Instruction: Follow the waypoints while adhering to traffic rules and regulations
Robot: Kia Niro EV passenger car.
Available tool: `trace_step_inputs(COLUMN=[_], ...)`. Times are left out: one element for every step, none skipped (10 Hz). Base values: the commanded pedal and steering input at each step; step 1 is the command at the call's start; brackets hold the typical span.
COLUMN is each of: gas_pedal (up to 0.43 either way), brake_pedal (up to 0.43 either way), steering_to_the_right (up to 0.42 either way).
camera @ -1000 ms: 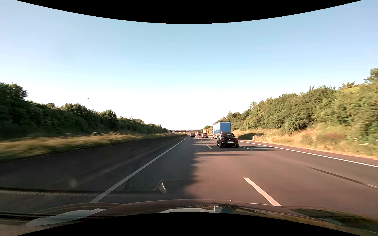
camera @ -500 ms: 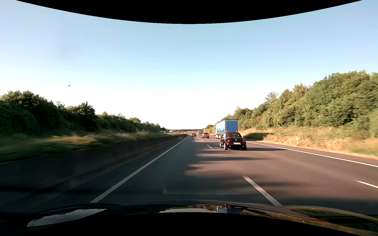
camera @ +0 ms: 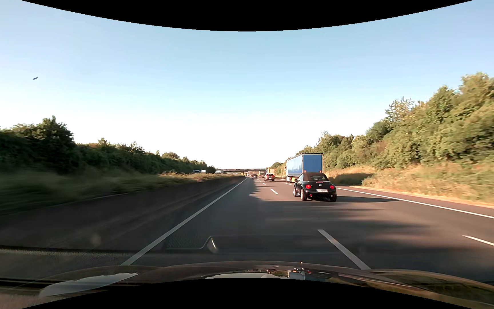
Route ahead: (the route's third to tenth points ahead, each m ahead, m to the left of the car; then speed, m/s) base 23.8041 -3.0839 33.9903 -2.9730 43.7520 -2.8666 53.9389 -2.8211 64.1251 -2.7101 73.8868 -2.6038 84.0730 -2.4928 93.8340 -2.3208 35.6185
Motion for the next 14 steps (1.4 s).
trace_step_inputs(gas_pedal=[0.331,0.331,0.331,0.331,0.331,0.331,0.331,0.331,0.331,0.331,0.331,0.331,0.331,0.331], brake_pedal=[0.000,0.000,0.000,0.000,0.000,0.000,0.000,0.000,0.000,0.000,0.000,0.000,0.000,0.000], steering_to_the_right=[-0.003,-0.003,-0.004,-0.004,-0.004,-0.004,-0.004,-0.004,-0.003,-0.002,-0.001,-0.001,-0.003,-0.003])
